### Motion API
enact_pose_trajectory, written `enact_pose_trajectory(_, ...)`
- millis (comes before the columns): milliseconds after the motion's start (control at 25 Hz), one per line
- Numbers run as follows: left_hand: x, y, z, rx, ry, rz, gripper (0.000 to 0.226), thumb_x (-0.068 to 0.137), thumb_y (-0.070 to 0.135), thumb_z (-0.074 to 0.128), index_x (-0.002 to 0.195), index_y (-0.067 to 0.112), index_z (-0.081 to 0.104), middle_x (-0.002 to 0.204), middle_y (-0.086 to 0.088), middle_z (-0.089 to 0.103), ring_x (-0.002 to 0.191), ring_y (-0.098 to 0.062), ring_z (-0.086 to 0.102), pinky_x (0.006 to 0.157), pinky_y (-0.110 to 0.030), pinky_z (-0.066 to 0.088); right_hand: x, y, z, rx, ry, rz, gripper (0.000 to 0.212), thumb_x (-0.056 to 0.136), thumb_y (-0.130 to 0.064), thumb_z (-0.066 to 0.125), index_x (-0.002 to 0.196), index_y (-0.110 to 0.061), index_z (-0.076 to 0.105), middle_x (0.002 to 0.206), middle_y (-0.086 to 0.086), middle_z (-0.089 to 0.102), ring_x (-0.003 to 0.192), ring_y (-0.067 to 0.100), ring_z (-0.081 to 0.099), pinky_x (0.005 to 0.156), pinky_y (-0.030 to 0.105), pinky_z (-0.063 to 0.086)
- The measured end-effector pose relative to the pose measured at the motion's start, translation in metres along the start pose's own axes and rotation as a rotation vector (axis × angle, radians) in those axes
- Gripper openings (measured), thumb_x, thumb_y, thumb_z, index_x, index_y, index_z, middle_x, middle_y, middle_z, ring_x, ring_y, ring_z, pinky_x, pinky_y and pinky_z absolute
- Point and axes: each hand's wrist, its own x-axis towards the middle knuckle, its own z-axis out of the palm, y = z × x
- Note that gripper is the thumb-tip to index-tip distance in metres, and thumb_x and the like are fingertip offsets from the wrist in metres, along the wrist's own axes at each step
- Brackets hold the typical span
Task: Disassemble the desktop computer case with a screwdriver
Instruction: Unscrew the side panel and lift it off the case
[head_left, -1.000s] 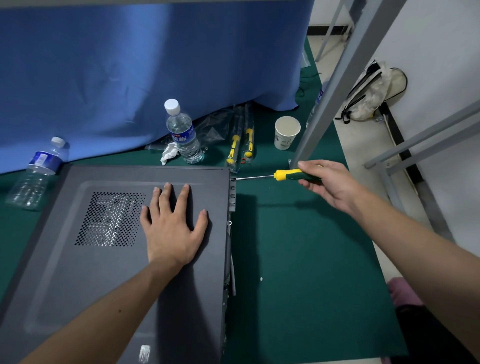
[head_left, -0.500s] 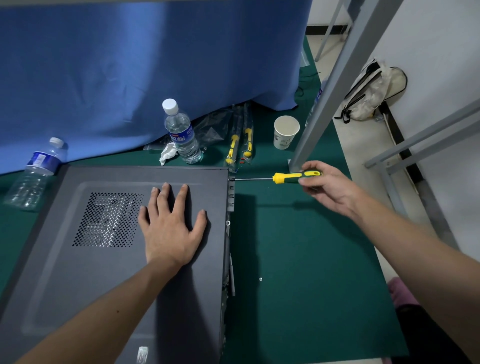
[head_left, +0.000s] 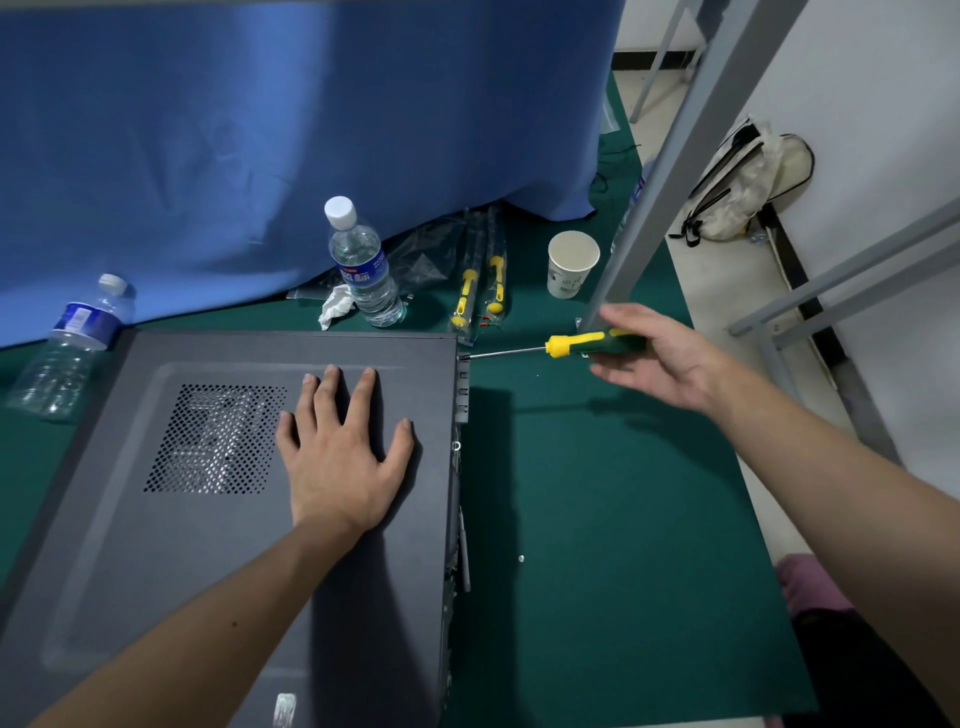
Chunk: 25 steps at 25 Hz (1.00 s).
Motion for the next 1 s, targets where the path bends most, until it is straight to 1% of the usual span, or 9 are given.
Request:
enact_pose_trajectory(120, 0.0, -0.001, 0.0, 0.001, -0.006, -0.001, 0.074, 0.087, 0.065, 0.028, 0.152, 0.031, 0.033, 0.16, -0.01, 0.023, 0.15, -0.026, 0.009, 0.119, -0.052, 0.009, 0.001, 0.001, -0.002, -0.488, 0.094, 0.161, 0.044, 0.091, -0.062, 0.051, 0.088, -0.018, 0.054, 0.067, 0.008, 0.053, 0.043, 0.011, 0.041, 0.039, 0.018, 0.037)
enact_pose_trajectory(240, 0.0, -0.001, 0.001, -0.009, 0.001, 0.001, 0.074, 0.087, 0.065, 0.029, 0.151, 0.03, 0.034, 0.16, -0.01, 0.024, 0.15, -0.026, 0.01, 0.118, -0.052, 0.009, 0.004, 0.005, -0.004, -0.224, 0.067, 0.05, 0.007, 0.097, -0.02, 0.057, 0.092, -0.019, 0.053, 0.072, 0.006, 0.05, 0.053, 0.011, 0.042, 0.046, 0.021, 0.037)
enact_pose_trajectory(320, 0.0, -0.001, 0.001, -0.007, 0.002, 0.003, 0.073, 0.087, 0.065, 0.029, 0.151, 0.03, 0.034, 0.16, -0.011, 0.025, 0.15, -0.027, 0.01, 0.118, -0.053, 0.009, 0.003, 0.007, -0.006, 0.015, 0.006, -0.018, 0.024, 0.088, 0.001, 0.061, 0.096, -0.02, 0.056, 0.084, 0.006, 0.058, 0.072, 0.017, 0.055, 0.063, 0.027, 0.048)
enact_pose_trajectory(400, 0.0, -0.001, 0.002, -0.006, 0.008, 0.004, 0.073, 0.087, 0.064, 0.03, 0.151, 0.029, 0.035, 0.159, -0.011, 0.025, 0.15, -0.027, 0.011, 0.118, -0.053, 0.01, 0.0, 0.004, -0.003, -0.056, 0.013, 0.042, 0.019, 0.086, -0.029, 0.07, 0.095, -0.019, 0.056, 0.086, 0.007, 0.062, 0.073, 0.02, 0.06, 0.067, 0.031, 0.054)
enact_pose_trajectory(520, 0.0, -0.002, 0.003, 0.003, 0.013, 0.007, 0.072, 0.087, 0.064, 0.031, 0.15, 0.029, 0.035, 0.159, -0.011, 0.026, 0.149, -0.027, 0.012, 0.118, -0.053, 0.011, 0.0, 0.006, -0.002, -0.465, 0.095, 0.195, 0.049, 0.091, -0.065, 0.048, 0.091, -0.016, 0.051, 0.071, 0.01, 0.053, 0.043, 0.011, 0.042, 0.039, 0.019, 0.037)
enact_pose_trajectory(640, 0.0, -0.003, 0.004, 0.008, 0.019, 0.006, 0.072, 0.087, 0.064, 0.031, 0.15, 0.029, 0.035, 0.159, -0.011, 0.026, 0.149, -0.027, 0.012, 0.118, -0.053, 0.011, 0.004, 0.011, -0.003, -0.229, 0.091, 0.053, 0.008, 0.099, -0.022, 0.055, 0.093, -0.019, 0.052, 0.076, 0.006, 0.049, 0.053, 0.011, 0.042, 0.048, 0.021, 0.036)
enact_pose_trajectory(720, 0.001, -0.003, 0.004, 0.008, 0.022, 0.009, 0.072, 0.088, 0.064, 0.031, 0.15, 0.03, 0.035, 0.159, -0.011, 0.026, 0.149, -0.027, 0.012, 0.117, -0.054, 0.012, 0.005, 0.012, -0.005, 0.009, 0.035, -0.014, 0.021, 0.09, 0.0, 0.059, 0.094, -0.02, 0.053, 0.087, 0.006, 0.054, 0.069, 0.016, 0.054, 0.065, 0.027, 0.047)
enact_pose_trajectory(880, 0.001, -0.004, 0.006, 0.01, 0.022, 0.012, 0.071, 0.088, 0.064, 0.031, 0.15, 0.03, 0.034, 0.158, -0.011, 0.026, 0.149, -0.027, 0.012, 0.118, -0.054, 0.012, 0.0, 0.012, 0.001, -0.423, 0.126, 0.177, 0.045, 0.09, -0.062, 0.051, 0.095, -0.018, 0.053, 0.076, 0.011, 0.058, 0.048, 0.015, 0.053, 0.045, 0.022, 0.047)
enact_pose_trajectory(1000, 0.001, -0.004, 0.006, 0.007, 0.019, 0.011, 0.071, 0.088, 0.065, 0.031, 0.15, 0.031, 0.033, 0.159, -0.01, 0.025, 0.149, -0.027, 0.011, 0.118, -0.054, 0.012, 0.002, 0.016, 0.0, -0.399, 0.137, 0.099, 0.024, 0.101, -0.039, 0.049, 0.097, -0.017, 0.054, 0.075, 0.009, 0.05, 0.048, 0.01, 0.039, 0.041, 0.019, 0.034)
